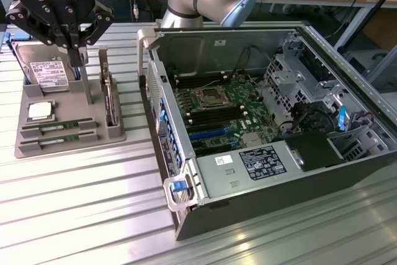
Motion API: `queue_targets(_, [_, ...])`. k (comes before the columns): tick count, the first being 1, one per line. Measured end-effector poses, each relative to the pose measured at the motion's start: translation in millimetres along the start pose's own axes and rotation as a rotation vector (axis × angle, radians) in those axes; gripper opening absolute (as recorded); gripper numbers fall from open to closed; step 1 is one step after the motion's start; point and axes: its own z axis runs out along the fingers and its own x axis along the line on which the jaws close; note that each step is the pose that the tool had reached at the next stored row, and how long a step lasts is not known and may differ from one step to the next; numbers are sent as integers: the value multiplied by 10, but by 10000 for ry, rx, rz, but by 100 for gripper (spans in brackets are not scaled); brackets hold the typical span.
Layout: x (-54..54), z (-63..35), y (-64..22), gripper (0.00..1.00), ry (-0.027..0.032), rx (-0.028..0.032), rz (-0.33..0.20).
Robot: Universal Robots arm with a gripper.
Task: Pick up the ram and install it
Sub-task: 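Reach for the ram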
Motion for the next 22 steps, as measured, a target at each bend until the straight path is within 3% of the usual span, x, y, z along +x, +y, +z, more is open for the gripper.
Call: queue_targets(22, [352, -8, -27, 11, 0, 0, 0])
